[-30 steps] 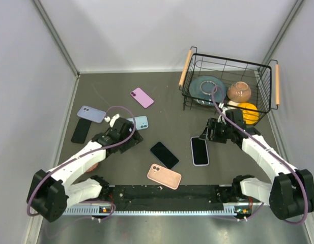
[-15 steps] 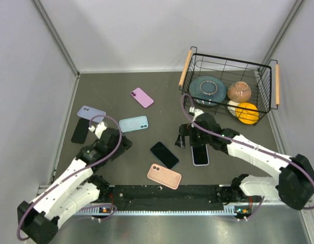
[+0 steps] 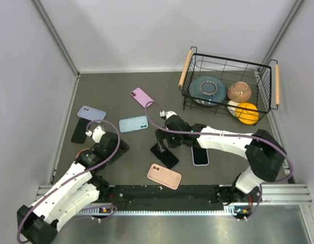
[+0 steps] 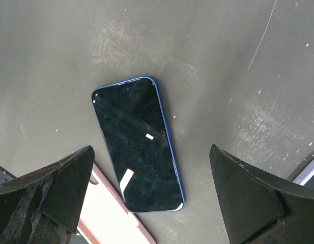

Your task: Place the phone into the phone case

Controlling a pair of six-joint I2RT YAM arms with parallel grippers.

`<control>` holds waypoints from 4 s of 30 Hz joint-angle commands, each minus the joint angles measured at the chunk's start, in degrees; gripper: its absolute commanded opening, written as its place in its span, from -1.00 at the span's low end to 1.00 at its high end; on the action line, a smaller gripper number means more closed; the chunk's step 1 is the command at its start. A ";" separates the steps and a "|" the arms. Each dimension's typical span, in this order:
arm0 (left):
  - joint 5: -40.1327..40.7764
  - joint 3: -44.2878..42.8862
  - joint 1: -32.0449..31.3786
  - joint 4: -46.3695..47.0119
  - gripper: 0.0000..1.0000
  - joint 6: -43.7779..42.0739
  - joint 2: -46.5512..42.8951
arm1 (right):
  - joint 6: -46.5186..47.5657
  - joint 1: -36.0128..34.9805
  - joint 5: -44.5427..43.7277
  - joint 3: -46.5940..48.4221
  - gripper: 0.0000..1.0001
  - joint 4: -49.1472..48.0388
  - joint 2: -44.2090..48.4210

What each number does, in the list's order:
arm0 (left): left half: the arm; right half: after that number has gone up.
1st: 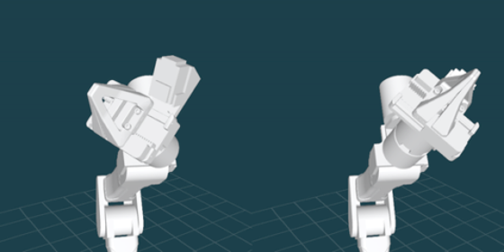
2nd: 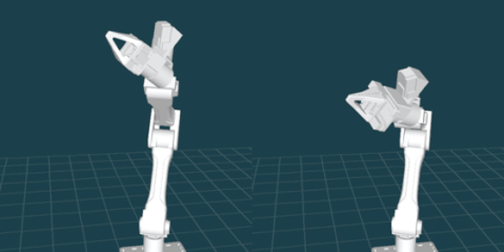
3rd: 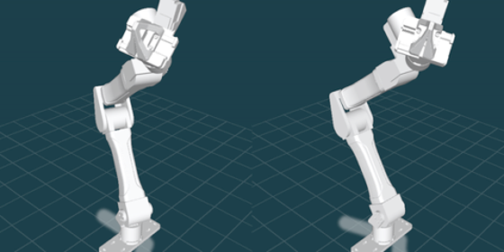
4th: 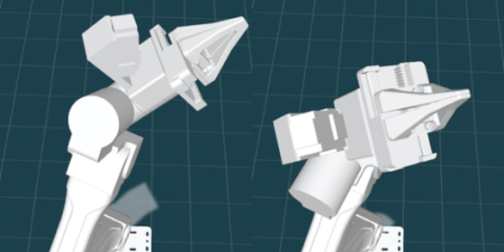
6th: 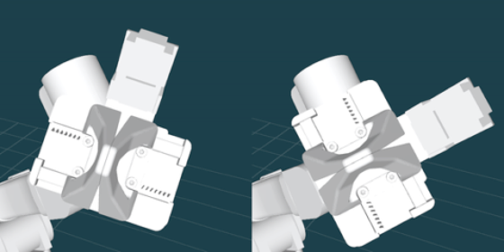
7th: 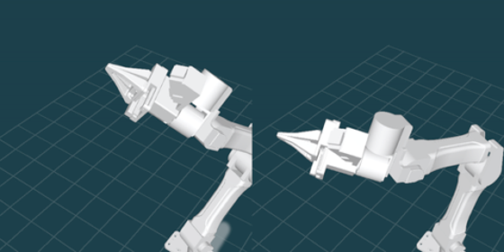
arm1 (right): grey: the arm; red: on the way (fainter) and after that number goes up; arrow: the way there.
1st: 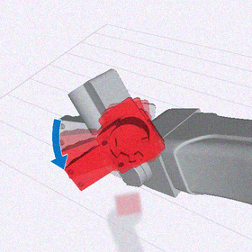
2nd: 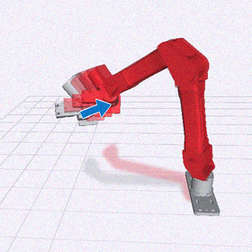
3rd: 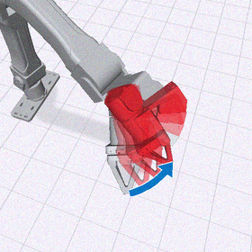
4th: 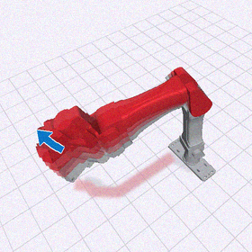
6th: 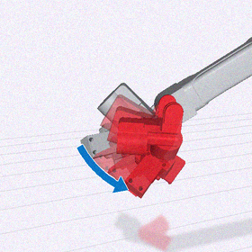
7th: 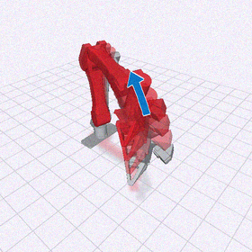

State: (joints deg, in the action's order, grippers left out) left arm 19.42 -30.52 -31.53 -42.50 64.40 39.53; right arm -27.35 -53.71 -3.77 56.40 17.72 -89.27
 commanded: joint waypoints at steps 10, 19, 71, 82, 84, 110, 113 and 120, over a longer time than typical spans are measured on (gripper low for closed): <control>-0.52 1.52 0.33 0.31 0.50 3.01 -2.00 | -0.15 -4.11 -0.09 4.77 0.91 1.18 -6.96; -3.25 2.13 0.24 0.32 0.49 3.71 -1.47 | -0.42 -9.21 -7.03 7.05 0.96 2.67 -11.53; -13.44 1.00 -22.52 21.40 -0.06 -10.61 25.94 | 0.72 2.39 -10.29 -6.83 -0.04 2.41 10.25; -11.78 -4.26 -24.28 22.03 -0.87 -16.41 35.08 | 0.28 3.61 -10.12 -11.13 -0.06 2.32 18.52; -9.59 -6.29 -24.28 21.67 -1.00 -19.21 37.63 | 0.20 4.14 -10.12 -11.75 -0.06 2.32 20.44; -17.46 -20.29 -11.29 26.49 0.63 -34.19 38.01 | 5.11 4.67 -4.33 -20.19 -0.11 -7.06 30.83; -26.61 -15.46 -3.82 28.52 0.68 -31.10 31.59 | 8.45 4.67 -1.69 -20.45 -0.12 -9.88 30.83; -27.77 -12.11 4.19 23.35 0.98 -28.46 20.95 | 21.44 4.49 8.95 -18.97 -0.12 -17.28 24.95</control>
State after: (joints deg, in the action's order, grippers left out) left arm -4.73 -43.53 -29.93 -18.13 32.91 64.64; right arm -14.83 -49.54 -1.58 35.27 8.97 -61.45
